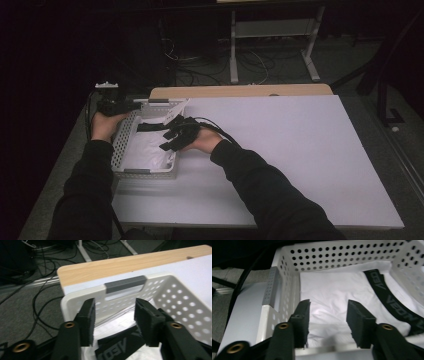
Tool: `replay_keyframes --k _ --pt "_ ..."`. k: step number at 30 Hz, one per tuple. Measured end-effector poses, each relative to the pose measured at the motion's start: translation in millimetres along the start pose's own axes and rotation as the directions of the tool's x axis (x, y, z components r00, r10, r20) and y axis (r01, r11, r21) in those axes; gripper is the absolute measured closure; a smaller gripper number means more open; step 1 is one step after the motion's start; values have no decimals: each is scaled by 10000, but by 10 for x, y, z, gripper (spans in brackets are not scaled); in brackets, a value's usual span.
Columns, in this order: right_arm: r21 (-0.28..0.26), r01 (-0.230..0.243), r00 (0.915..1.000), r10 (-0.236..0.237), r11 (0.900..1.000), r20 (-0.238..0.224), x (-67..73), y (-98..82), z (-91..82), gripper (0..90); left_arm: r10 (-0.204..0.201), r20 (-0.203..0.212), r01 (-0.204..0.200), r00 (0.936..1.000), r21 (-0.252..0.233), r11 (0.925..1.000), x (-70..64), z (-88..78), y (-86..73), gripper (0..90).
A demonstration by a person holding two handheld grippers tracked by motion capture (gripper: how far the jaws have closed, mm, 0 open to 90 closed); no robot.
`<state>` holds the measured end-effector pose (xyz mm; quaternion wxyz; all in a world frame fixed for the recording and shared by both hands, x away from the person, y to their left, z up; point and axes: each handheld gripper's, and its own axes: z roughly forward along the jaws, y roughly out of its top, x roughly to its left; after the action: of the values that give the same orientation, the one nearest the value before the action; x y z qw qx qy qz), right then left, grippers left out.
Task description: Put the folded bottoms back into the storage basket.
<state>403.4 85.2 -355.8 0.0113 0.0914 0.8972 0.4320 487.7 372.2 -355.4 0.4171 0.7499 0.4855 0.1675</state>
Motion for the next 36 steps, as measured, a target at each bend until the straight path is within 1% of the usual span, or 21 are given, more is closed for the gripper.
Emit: replay_keyframes --k 1,2,3,9,11,12,14,16,18,21,23,25,27,31,33,35,36 --pt "-37 -50 10000 50 10000 25 -14 -11 -27 488 -2 93 2 10000 -49 10000 -22 -7 7 457" --pt "-54 -134 9999 134 9999 84 -24 -25 -55 472 -44 208 47 9998 -122 9999 -46 -15 13 446" --pt "-53 -179 9997 180 9998 158 -36 -42 -85 464 -51 359 59 9993 -198 9998 -67 -23 16 442" --pt "-334 -483 9983 494 9983 322 -146 -155 -283 428 -92 848 124 9964 -370 9992 -221 -37 15 380" --pt "-446 -538 9979 554 9976 339 -176 -190 -341 413 61 1095 -12 9940 -449 9990 -273 -39 -3 341" --pt "-461 -551 9977 568 9974 364 -185 -209 -368 405 116 1235 -61 9923 -450 9990 -301 -36 -14 306" --pt "-506 -487 9975 512 9975 490 -198 -256 -420 392 223 1407 -168 9898 -400 9991 -364 -31 -29 269" --pt "-536 -478 9974 506 9974 521 -224 -308 -476 375 415 1494 -366 9879 -356 9987 -432 -33 -40 233" --pt "-633 -518 9965 557 9967 617 -263 -358 -536 363 632 1604 -572 9850 -419 9975 -518 -48 -46 197" --pt "-832 -766 9948 818 9936 608 -328 -433 -639 339 951 1700 -879 9808 -496 9949 -662 -92 -55 150" --pt "-1042 -924 9934 988 9903 582 -359 -489 -716 319 1117 1734 -1026 9785 -611 9929 -763 -131 -66 136" --pt "-1183 -1040 9916 1121 9875 641 -384 -551 -792 297 1291 1680 -1187 9773 -708 9904 -853 -166 -82 123" --pt "-1277 -1123 9907 1211 9854 628 -397 -620 -865 281 1406 1790 -1280 9737 -800 9885 -938 -196 -107 114" --pt "-1491 -1277 9852 1427 9805 945 -387 -770 -1004 231 1604 1983 -1421 9669 -1033 9844 -1100 -253 -155 63" --pt "-1640 -1358 9807 1561 9771 1181 -377 -841 -1066 216 1733 2062 -1535 9630 -1083 9822 -1171 -273 -188 38" --pt "-1775 -1447 9751 1707 9734 1416 -368 -907 -1123 194 1802 2177 -1618 9592 -999 9818 -1229 -276 -226 23" --pt "-1815 -1509 9730 1784 9717 1461 -362 -938 -1153 185 1811 2235 -1637 9577 -946 9820 -1261 -272 -245 10"
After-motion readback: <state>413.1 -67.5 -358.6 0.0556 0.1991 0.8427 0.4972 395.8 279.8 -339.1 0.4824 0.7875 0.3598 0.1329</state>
